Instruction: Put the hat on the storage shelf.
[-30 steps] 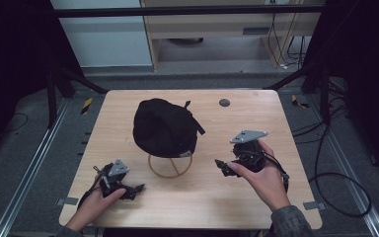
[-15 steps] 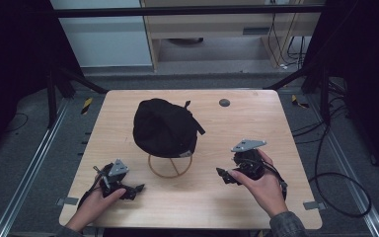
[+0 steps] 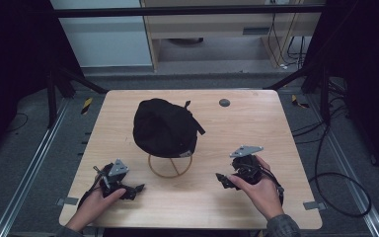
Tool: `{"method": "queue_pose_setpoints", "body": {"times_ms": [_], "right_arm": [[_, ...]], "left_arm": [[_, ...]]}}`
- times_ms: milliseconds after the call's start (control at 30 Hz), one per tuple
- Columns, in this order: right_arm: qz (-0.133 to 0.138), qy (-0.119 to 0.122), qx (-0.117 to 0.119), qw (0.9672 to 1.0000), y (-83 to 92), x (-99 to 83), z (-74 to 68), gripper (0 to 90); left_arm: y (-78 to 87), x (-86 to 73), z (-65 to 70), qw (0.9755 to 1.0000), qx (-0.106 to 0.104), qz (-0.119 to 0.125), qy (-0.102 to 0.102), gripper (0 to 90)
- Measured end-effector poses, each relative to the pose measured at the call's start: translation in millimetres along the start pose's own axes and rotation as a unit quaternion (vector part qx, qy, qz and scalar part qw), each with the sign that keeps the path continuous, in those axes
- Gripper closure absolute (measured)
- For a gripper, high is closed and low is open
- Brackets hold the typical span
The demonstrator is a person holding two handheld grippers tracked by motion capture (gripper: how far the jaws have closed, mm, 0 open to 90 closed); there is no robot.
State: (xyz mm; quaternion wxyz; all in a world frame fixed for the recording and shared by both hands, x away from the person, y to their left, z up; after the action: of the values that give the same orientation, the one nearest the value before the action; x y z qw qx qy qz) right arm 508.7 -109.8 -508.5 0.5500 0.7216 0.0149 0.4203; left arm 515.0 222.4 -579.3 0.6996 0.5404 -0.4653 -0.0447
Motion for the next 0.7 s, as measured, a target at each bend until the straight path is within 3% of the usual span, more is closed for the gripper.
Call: {"method": "queue_pose_setpoints", "body": {"times_ms": [333,533,700], "right_arm": [[-0.015,-0.006,0.008,0.9998,-18.2,-10.3,-3.8,10.3],[-0.025,-0.026,0.015,0.9992,-40.5,-18.6,-1.0,10.4],[-0.033,-0.038,0.005,0.9987,-58.1,-25.1,5.5,10.6]], "left_arm": [[0.0,0.0,0.1,1.0,0.0,0.0,0.0,0.0],[0.0,-0.1,0.2,1.0,0.001,0.001,0.0,0.0],[0.1,-0.1,0.2,1.0,0.001,0.001,0.0,0.0]]}}
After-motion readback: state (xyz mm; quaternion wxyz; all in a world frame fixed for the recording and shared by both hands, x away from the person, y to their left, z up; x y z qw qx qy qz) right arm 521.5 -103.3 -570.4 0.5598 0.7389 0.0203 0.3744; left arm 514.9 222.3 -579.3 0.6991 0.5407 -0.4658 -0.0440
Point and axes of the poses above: each handheld gripper's, and its own axes: y roughly backward along the jaws, x roughly out of its top, z roughly to its right, the point moved 10 cm from there along -y, roughly forward along the jaws, and after that the axes turned 8 degrees about -z, right-handed, at the moved point
